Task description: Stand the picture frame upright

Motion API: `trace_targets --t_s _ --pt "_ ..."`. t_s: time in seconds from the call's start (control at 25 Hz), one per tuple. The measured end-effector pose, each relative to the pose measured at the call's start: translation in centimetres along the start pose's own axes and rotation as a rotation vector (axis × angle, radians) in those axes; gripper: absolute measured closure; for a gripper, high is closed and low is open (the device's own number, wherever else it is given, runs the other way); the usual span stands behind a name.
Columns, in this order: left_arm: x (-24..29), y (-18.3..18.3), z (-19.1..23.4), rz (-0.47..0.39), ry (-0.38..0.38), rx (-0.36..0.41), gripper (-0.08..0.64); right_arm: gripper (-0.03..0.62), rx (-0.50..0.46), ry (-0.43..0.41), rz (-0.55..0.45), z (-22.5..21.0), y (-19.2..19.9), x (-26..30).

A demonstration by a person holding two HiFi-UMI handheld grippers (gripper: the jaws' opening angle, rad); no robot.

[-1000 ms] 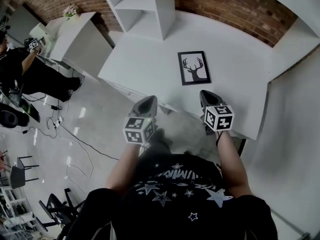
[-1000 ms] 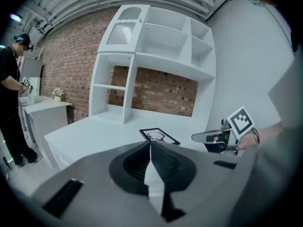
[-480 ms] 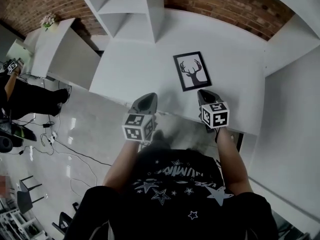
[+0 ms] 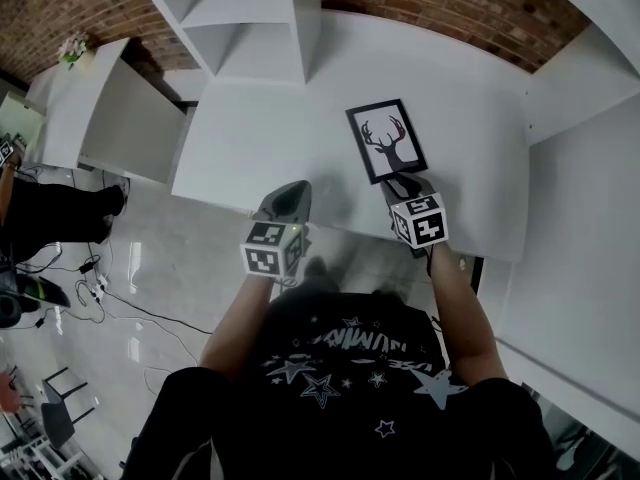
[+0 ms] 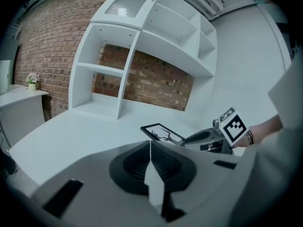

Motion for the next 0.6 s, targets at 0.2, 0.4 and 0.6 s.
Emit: trace_targets --t_s 0.2,0.4,0.6 --pt "0.7 0.6 0.7 0.023 0.028 0.008 0.54 0.463 -0.066 -0.008 0.052 0.7 0.2 1.8" --pt "1.4 0.7 1.2 0.039 0.046 0.017 0.54 0.434 -0.114 -0.038 0.094 1.4 0.2 3.4" --pt "1.8 0.9 1.9 0.052 0.055 0.019 0.54 0.426 -0.14 -0.043 0.137 1.8 0.2 4.4"
Point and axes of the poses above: the fingertips, and each gripper's own axes: x forward along the fingers, z to its left, y out of its underside, the point moved 2 cm from there along -x, backward along the fingers, and after that the axes turned 7 degrees about -y, right-handed, at the moved point
